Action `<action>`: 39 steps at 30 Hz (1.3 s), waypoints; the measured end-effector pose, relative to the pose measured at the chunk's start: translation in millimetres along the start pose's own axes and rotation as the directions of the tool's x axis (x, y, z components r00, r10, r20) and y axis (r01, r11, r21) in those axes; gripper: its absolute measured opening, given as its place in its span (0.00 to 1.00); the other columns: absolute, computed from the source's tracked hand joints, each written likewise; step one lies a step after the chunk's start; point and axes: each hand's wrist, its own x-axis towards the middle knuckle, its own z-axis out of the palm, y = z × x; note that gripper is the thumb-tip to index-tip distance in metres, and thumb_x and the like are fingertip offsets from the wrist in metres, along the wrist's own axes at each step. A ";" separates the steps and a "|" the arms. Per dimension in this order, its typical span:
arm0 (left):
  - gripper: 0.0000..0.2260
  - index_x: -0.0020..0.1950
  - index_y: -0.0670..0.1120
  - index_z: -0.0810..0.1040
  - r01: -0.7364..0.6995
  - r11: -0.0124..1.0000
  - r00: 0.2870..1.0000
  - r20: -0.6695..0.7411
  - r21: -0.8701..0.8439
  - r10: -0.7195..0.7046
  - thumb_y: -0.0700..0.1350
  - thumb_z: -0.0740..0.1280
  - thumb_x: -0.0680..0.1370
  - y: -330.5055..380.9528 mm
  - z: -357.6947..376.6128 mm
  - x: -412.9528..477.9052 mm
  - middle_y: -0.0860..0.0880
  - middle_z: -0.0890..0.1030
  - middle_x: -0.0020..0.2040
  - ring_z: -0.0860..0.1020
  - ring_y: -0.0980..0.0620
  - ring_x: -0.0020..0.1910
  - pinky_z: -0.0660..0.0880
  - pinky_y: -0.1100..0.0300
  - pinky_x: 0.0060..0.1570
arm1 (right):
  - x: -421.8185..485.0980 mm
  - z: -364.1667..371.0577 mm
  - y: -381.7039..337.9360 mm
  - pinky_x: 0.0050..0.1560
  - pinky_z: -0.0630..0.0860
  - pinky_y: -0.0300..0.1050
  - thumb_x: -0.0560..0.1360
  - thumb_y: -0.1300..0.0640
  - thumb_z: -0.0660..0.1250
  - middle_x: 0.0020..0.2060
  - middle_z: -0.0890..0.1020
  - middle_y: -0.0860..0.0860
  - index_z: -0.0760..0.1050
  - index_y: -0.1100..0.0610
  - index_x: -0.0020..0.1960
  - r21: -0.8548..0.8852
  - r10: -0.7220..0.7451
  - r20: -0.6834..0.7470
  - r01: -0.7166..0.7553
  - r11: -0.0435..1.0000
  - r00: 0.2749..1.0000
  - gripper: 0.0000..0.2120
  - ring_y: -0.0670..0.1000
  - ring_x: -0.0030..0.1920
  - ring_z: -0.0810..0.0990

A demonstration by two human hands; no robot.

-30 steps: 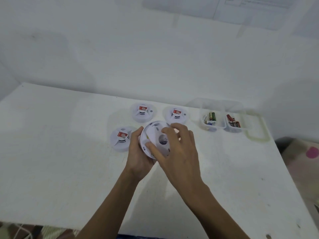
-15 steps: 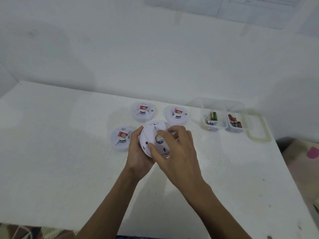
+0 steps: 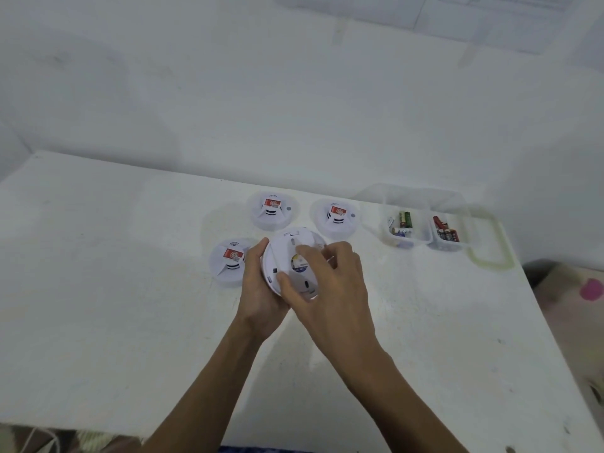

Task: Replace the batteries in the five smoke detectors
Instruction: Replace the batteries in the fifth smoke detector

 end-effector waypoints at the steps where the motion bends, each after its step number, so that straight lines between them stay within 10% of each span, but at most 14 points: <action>1: 0.20 0.55 0.51 0.77 -0.003 1.000 1.000 0.004 0.006 0.003 0.54 0.46 0.82 -0.7 0.8 -0.7 0.49 0.84 0.42 0.83 0.52 0.42 0.80 0.59 0.38 | -0.9 1.4 -1.3 0.38 0.80 0.42 0.66 0.40 0.69 0.47 0.79 0.55 0.80 0.52 0.55 -0.015 0.012 -0.017 -0.012 1.000 1.000 0.22 0.53 0.44 0.80; 12: 0.18 0.46 0.57 0.85 -0.103 0.995 0.993 0.054 0.011 0.102 0.58 0.55 0.72 1.8 12.2 -7.0 0.50 0.84 0.45 0.83 0.52 0.45 0.81 0.56 0.45 | 1.8 6.1 -12.9 0.35 0.77 0.40 0.65 0.38 0.68 0.44 0.79 0.54 0.79 0.51 0.53 0.000 0.173 -0.105 -0.174 0.985 0.979 0.23 0.52 0.41 0.80; 25: 0.20 0.54 0.49 0.83 0.063 0.998 0.985 0.161 -0.008 -0.061 0.53 0.53 0.77 17.6 5.3 -10.1 0.46 0.84 0.50 0.83 0.50 0.49 0.80 0.57 0.45 | 1.7 -11.4 13.0 0.53 0.77 0.40 0.71 0.35 0.65 0.58 0.73 0.45 0.72 0.45 0.64 0.302 0.141 0.250 -0.215 0.929 0.958 0.26 0.47 0.57 0.75; 33: 0.10 0.58 0.58 0.76 -0.123 0.854 0.992 0.064 0.506 0.105 0.51 0.66 0.77 20.6 2.9 -3.6 0.51 0.82 0.54 0.81 0.49 0.54 0.81 0.56 0.45 | 10.4 -14.6 26.5 0.54 0.79 0.41 0.71 0.38 0.62 0.55 0.81 0.47 0.75 0.51 0.62 0.480 0.271 0.504 -0.527 0.701 0.820 0.24 0.47 0.51 0.80; 39: 0.09 0.58 0.52 0.78 -0.146 0.811 0.988 0.045 0.566 0.146 0.45 0.62 0.79 34.5 -4.9 -5.9 0.53 0.82 0.52 0.82 0.52 0.51 0.80 0.63 0.42 | 6.4 -12.0 44.2 0.49 0.81 0.56 0.71 0.46 0.65 0.56 0.82 0.53 0.75 0.54 0.62 0.722 0.313 0.599 -0.666 0.187 0.737 0.22 0.56 0.55 0.82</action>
